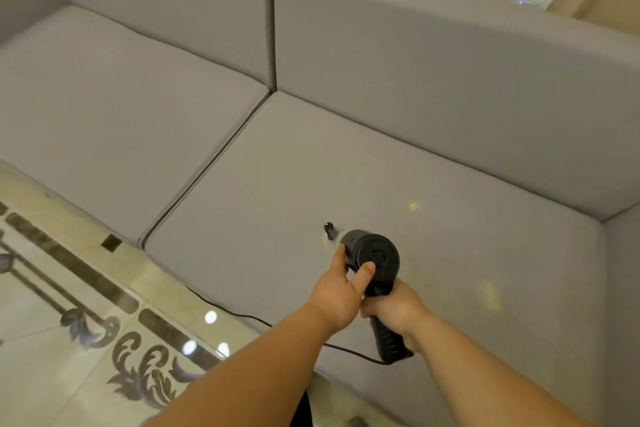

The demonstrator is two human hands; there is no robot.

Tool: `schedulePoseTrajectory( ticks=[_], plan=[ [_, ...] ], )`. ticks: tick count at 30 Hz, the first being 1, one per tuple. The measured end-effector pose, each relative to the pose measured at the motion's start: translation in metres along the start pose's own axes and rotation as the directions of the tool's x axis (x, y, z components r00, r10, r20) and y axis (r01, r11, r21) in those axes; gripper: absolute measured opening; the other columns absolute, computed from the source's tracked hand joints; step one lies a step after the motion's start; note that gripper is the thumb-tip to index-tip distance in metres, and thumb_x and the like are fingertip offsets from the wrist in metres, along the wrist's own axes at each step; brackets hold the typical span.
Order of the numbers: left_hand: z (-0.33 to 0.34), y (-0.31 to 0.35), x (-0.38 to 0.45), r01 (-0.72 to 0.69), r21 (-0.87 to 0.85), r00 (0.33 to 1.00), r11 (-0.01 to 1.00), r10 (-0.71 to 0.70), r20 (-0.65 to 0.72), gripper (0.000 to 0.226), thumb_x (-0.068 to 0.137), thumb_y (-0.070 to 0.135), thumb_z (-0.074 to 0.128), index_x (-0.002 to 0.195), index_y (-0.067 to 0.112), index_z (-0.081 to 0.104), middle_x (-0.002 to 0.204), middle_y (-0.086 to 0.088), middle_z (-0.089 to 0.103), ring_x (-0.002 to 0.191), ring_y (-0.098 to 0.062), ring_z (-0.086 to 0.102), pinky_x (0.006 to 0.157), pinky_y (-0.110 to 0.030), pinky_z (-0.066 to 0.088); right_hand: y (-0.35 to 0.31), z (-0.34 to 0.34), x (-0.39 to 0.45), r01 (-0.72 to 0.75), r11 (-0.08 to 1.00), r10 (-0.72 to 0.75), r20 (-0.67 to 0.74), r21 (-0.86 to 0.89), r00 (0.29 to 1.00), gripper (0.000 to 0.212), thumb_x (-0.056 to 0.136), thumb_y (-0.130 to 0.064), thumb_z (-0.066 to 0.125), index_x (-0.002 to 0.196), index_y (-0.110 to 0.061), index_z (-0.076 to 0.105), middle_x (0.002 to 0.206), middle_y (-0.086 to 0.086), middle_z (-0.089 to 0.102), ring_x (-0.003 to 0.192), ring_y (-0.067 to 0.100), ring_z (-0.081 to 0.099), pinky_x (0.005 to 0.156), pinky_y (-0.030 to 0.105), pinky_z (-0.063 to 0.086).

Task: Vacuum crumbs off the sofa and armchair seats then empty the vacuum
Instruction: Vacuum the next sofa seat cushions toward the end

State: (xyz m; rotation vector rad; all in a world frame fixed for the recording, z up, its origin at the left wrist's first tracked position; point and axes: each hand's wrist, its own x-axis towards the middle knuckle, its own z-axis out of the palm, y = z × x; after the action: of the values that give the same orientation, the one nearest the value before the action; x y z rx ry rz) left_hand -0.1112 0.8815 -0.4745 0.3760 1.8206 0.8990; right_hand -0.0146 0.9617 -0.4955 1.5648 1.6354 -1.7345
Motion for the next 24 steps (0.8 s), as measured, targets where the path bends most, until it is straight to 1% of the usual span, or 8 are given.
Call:
schedulePoseTrajectory(
  ticks=[4,8,11,14,17,20,22,24],
  plan=[
    [0.014,-0.013,-0.018,0.009,-0.015,1.000,1.000,-0.010,-0.015,0.074,0.093,0.050,0.048,0.151,0.030,0.008,0.142,-0.003,0.048,0.122,-0.024,0.052,0.101,-0.033,0.040,0.022,0.001,-0.016,0.003,1.000,-0.003,-0.002,-0.003,1.000,0.036,0.069,0.000,0.070,0.103,-0.010,0.062,0.083,0.011,0.065,0.075,0.027,0.060,0.066,0.035,0.049],
    [0.021,-0.024,-0.036,0.010,-0.033,1.000,0.999,-0.011,-0.018,0.074,0.092,0.050,0.048,0.151,0.030,0.009,0.142,-0.003,0.048,0.122,-0.024,0.051,0.101,-0.032,0.040,0.037,0.004,-0.032,0.019,1.000,-0.019,-0.014,-0.009,1.000,0.034,0.068,0.000,0.070,0.100,-0.010,0.061,0.084,0.012,0.065,0.074,0.028,0.060,0.067,0.037,0.051],
    [0.021,-0.026,-0.045,-0.009,-0.075,1.000,0.997,0.007,-0.020,0.073,0.093,0.049,0.049,0.151,0.029,0.011,0.143,-0.001,0.046,0.125,-0.022,0.049,0.101,-0.030,0.038,0.041,0.009,-0.042,0.055,0.998,-0.055,-0.052,0.008,0.997,0.034,0.067,0.000,0.069,0.099,-0.010,0.061,0.085,0.013,0.066,0.075,0.031,0.061,0.072,0.042,0.053],
    [0.017,-0.023,-0.049,-0.035,-0.100,0.999,0.994,0.032,-0.028,0.074,0.092,0.049,0.050,0.152,0.030,0.010,0.146,0.000,0.043,0.130,-0.021,0.044,0.099,-0.026,0.035,0.038,0.011,-0.044,0.083,0.996,-0.081,-0.069,0.035,0.994,0.038,0.068,-0.001,0.069,0.104,-0.010,0.061,0.087,0.012,0.066,0.077,0.030,0.061,0.069,0.038,0.051],
    [0.006,-0.019,-0.042,-0.047,-0.110,0.998,0.993,0.042,-0.055,0.074,0.092,0.050,0.049,0.152,0.031,0.009,0.146,0.001,0.043,0.129,-0.020,0.045,0.093,-0.023,0.034,0.025,0.014,-0.034,0.108,0.993,-0.105,-0.059,0.043,0.993,0.040,0.069,-0.002,0.069,0.107,-0.013,0.062,0.090,0.011,0.067,0.081,0.029,0.062,0.074,0.040,0.052],
    [-0.007,-0.017,-0.024,-0.034,-0.098,0.998,0.995,0.028,-0.061,0.073,0.092,0.050,0.049,0.152,0.031,0.010,0.144,0.000,0.045,0.126,-0.023,0.048,0.100,-0.029,0.038,0.012,0.020,-0.017,0.113,0.993,-0.111,-0.048,0.043,0.993,0.039,0.070,-0.002,0.070,0.104,-0.016,0.061,0.091,0.011,0.067,0.082,0.029,0.062,0.073,0.039,0.052],
    [-0.012,-0.019,-0.016,-0.015,-0.068,0.999,0.998,0.011,-0.052,0.073,0.092,0.050,0.049,0.152,0.030,0.012,0.143,-0.003,0.046,0.125,-0.025,0.049,0.106,-0.037,0.038,0.011,0.023,-0.010,0.077,0.996,-0.076,-0.032,0.051,0.997,0.038,0.070,-0.002,0.070,0.105,-0.014,0.060,0.090,0.012,0.066,0.080,0.029,0.061,0.069,0.036,0.050],
    [-0.011,-0.026,-0.013,0.020,-0.038,1.000,0.999,-0.021,-0.020,0.074,0.091,0.050,0.050,0.152,0.028,0.012,0.145,-0.004,0.044,0.128,-0.026,0.046,0.108,-0.038,0.036,0.019,0.026,-0.006,0.035,0.999,-0.034,-0.024,0.038,0.999,0.039,0.070,-0.001,0.070,0.106,-0.012,0.060,0.090,0.012,0.066,0.080,0.030,0.061,0.069,0.037,0.050]
  ],
)
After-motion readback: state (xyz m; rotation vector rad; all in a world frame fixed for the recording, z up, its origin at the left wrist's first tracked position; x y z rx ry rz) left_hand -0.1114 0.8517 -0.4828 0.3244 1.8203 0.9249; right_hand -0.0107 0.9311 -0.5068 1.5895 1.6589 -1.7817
